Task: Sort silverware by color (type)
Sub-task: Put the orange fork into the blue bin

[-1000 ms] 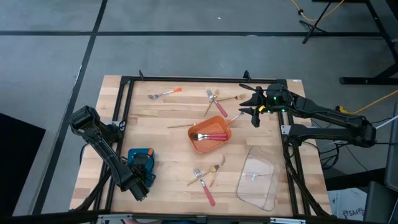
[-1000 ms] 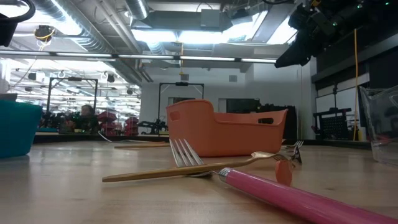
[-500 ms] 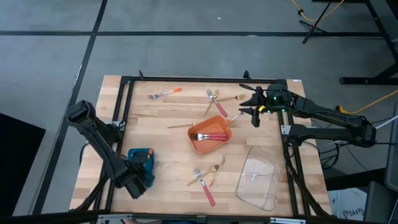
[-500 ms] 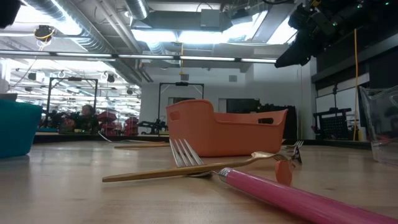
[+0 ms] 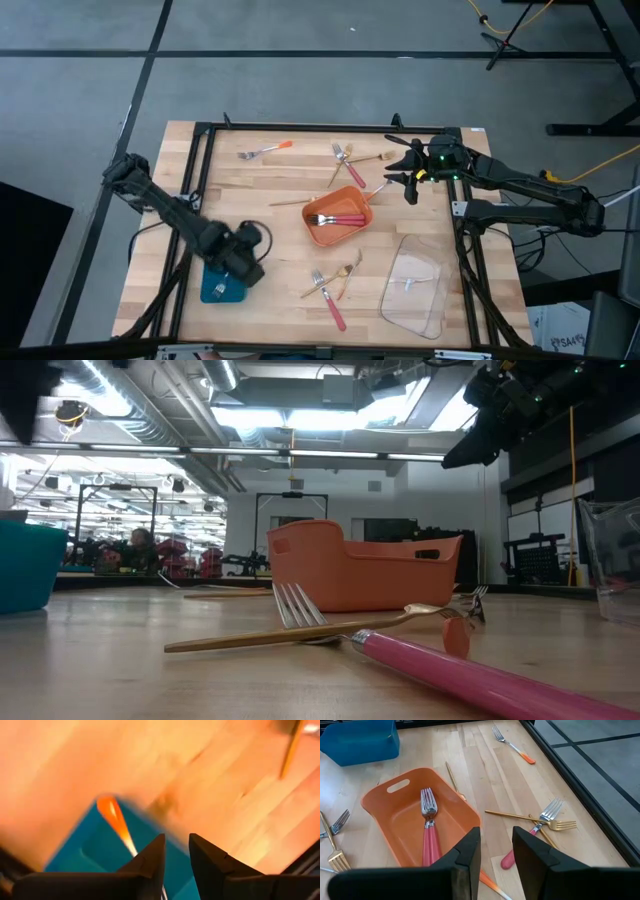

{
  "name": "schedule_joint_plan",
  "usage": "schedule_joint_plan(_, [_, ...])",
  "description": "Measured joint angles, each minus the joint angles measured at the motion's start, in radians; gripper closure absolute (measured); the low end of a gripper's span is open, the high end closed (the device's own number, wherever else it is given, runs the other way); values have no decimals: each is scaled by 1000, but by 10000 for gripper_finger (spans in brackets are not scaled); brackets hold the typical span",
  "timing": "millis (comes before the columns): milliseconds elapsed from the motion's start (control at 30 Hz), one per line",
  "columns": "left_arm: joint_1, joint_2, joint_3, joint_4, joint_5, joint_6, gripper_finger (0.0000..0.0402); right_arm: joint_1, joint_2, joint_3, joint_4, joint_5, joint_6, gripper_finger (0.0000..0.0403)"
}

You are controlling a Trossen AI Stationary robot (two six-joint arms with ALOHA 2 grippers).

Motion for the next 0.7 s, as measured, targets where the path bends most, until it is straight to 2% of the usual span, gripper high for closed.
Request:
schedule_joint_plan(333, [292,0,131,3,-100,500,321,0,0,0,0,0,0,301])
schedule_joint_plan(500, [474,0,166,21,-106,758,321,0,0,0,0,0,0,301])
schedule_joint_plan(700, [703,0,169,53,-110,988,321,0,0,0,0,0,0,301])
